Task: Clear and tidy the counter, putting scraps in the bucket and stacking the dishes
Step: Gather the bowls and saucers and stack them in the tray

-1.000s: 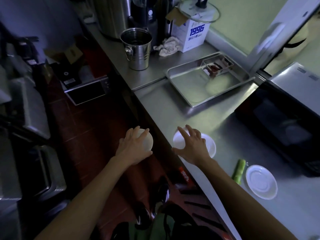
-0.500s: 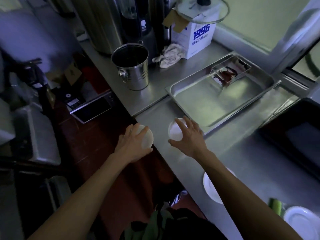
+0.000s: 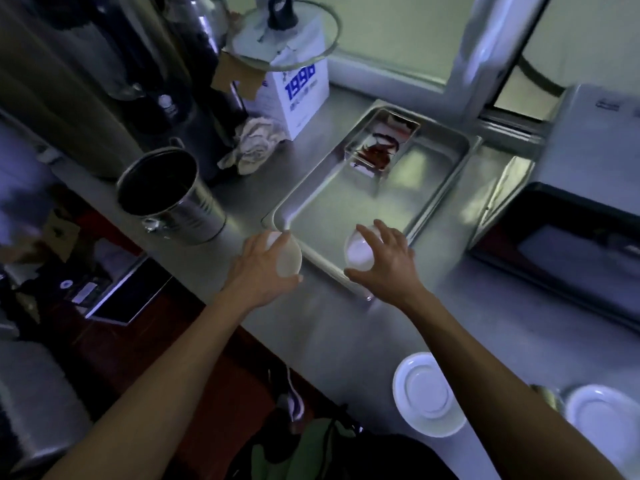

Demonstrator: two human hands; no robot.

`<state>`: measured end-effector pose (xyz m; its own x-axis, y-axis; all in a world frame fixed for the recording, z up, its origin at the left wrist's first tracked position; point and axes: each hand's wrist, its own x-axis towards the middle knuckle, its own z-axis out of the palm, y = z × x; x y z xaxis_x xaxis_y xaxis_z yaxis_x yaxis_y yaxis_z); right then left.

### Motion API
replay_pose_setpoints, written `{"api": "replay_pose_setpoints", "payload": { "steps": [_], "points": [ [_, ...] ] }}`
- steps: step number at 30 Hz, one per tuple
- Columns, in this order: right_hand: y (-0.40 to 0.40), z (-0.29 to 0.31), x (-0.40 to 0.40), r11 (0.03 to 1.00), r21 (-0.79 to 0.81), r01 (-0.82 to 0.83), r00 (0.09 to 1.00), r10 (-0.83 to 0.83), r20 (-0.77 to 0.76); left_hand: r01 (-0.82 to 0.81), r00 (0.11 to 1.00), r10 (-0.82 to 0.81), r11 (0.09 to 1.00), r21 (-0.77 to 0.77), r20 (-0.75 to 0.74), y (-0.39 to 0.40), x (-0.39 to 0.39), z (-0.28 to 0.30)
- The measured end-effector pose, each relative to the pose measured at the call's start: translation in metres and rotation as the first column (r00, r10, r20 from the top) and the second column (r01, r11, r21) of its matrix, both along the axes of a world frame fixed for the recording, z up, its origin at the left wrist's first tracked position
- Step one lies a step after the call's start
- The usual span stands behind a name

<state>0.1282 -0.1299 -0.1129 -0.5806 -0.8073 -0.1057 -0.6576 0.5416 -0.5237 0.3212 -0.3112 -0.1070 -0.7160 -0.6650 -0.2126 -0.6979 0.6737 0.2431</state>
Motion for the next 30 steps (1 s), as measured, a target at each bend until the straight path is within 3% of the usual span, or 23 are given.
{"api": "replay_pose_setpoints", "payload": {
  "steps": [9,22,30],
  "points": [
    [-0.016,-0.009,-0.026,0.982,0.067,0.174,0.984,-0.176,0.022,0.215,0.976,-0.214,0.976,-0.024,0.050,-0.050,-0.083,-0.020],
    [-0.088,-0.023,-0.031,0.892,0.180,0.414,0.909,-0.414,-0.041,0.481,0.860,-0.504,0.853,0.204,0.083,-0.132,-0.182,-0.073],
    [-0.111,-0.041,-0.052,0.852,0.239,0.466,0.882,-0.470,-0.045,0.579,0.800,-0.598,0.789,0.205,0.043,-0.152,-0.239,-0.093]
  ]
}}
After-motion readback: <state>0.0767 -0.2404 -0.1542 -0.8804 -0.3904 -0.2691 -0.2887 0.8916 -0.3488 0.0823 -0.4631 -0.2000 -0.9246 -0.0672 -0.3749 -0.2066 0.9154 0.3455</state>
